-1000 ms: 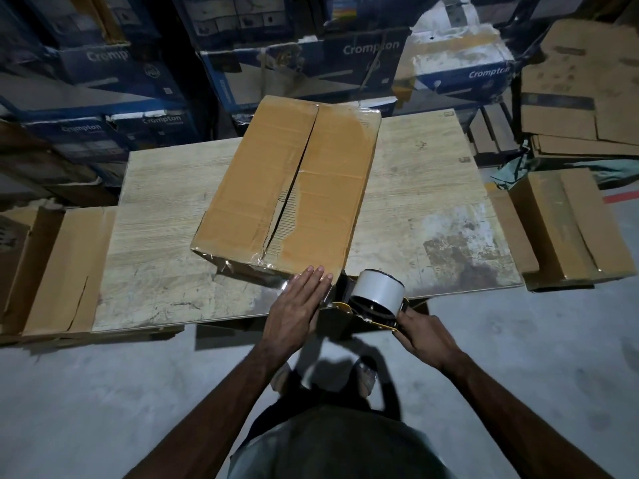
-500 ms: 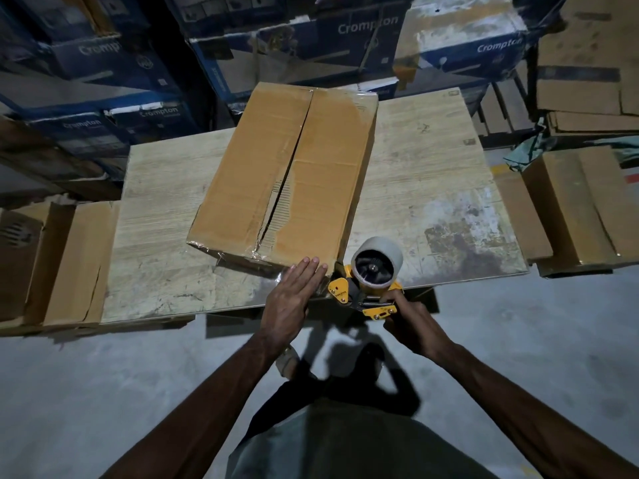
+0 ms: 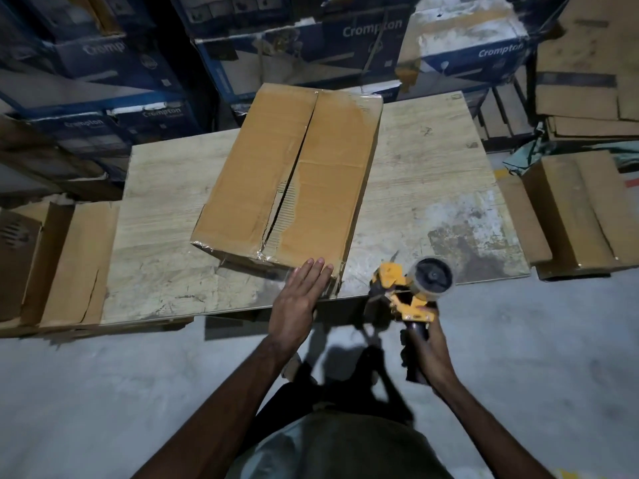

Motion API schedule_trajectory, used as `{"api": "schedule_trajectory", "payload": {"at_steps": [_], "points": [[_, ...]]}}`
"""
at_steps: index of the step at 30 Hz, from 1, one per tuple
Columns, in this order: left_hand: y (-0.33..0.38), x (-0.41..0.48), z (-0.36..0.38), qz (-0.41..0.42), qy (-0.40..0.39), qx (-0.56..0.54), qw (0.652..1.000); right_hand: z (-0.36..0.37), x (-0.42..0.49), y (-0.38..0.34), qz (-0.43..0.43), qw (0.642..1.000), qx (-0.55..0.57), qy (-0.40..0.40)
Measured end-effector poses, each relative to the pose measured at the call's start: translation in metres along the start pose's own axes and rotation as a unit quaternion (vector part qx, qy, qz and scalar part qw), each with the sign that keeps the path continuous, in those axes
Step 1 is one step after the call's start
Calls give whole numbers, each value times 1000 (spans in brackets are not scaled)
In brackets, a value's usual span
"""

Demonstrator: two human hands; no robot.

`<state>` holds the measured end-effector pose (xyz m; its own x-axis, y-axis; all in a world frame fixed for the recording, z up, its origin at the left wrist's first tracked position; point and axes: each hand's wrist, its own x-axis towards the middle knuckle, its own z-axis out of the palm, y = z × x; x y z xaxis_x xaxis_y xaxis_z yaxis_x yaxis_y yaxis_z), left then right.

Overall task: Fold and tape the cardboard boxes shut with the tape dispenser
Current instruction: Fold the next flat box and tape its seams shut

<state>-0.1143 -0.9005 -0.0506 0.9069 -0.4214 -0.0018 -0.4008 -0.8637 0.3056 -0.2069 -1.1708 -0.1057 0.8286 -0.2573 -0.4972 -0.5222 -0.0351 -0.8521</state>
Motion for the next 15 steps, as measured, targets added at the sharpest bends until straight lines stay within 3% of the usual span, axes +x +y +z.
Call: {"api": "schedule_trajectory", "payload": {"at_steps": [2, 4, 10, 13, 15], "points": [[7, -1, -3, -27, -33, 13, 999, 3, 22, -18, -10, 998, 55, 42], [19, 2, -10, -37, -62, 18, 997, 12, 50, -41, 34, 990, 117, 77], [26, 19, -3, -6, -33, 3, 999, 48, 101, -67, 82, 959, 252, 100], [10, 17, -22, 45, -36, -66, 996, 70, 111, -54, 121, 950, 271, 93], [-15, 12, -46, 45, 13, -129, 991, 80, 110, -42, 134, 952, 254, 104]]}}
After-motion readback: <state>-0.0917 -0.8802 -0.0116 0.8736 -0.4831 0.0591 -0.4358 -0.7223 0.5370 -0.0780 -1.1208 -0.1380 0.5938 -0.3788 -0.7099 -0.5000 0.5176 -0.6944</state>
